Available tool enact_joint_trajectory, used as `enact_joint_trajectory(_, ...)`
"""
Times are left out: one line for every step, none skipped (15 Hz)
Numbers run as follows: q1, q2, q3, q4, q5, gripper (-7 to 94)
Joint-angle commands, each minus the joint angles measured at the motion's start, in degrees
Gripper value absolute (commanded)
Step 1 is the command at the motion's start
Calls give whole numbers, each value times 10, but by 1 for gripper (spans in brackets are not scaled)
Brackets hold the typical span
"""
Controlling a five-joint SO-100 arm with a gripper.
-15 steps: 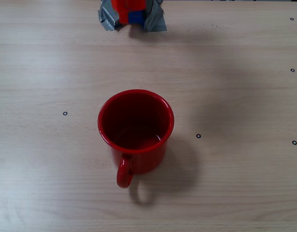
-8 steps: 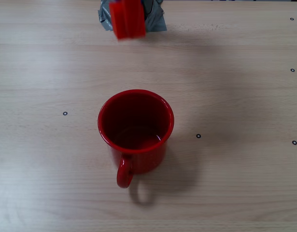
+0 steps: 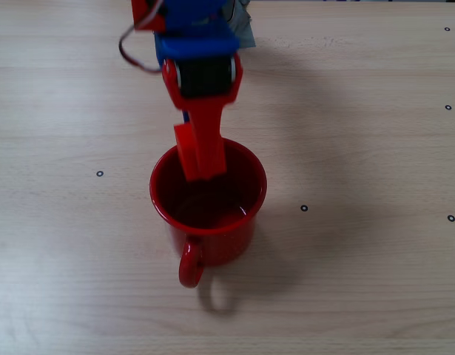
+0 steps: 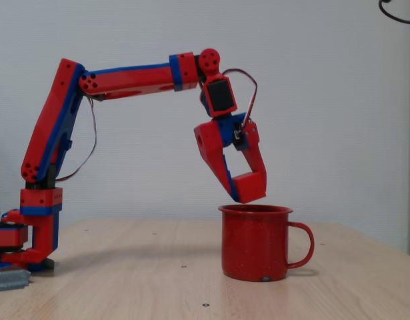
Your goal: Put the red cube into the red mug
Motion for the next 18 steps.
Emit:
enact_joint_trajectory(-6, 25, -30, -6, -3, 0)
enact_joint_trajectory(-6, 21, -25, -10, -3, 0)
enact_joint_trajectory(-6, 22, -15, -17, -1, 0)
enact_joint_trajectory(-8, 25, -5, -19, -1, 0)
enact_joint_trajectory(-10, 31, 3, -21, -1, 0)
enact_joint_trajectory(-10, 34, 11, -26, -1, 0)
enact_joint_trajectory(-11, 38, 18, -33, -1, 0)
enact_joint_trajectory(-11, 40, 25, -35, -5, 2)
enact_joint_trajectory(-10, 43, 33, -39, -14, 11)
enact_joint_trajectory(-8, 50, 43, -41, -19, 23)
enact_joint_trajectory(-8, 57, 51, -40, -29, 30)
enact_joint_trajectory(-8, 63, 55, -38, -35, 37)
enact_joint_trajectory(-9, 67, 54, -32, -40, 43)
enact_joint_trajectory(-9, 68, 48, -25, -40, 44)
enact_joint_trajectory(-9, 68, 43, -21, -38, 45)
enact_joint_trajectory(-8, 69, 41, -20, -38, 45)
enact_joint_trajectory(-7, 69, 40, -21, -38, 44)
enact_joint_trajectory(-6, 69, 39, -23, -38, 44)
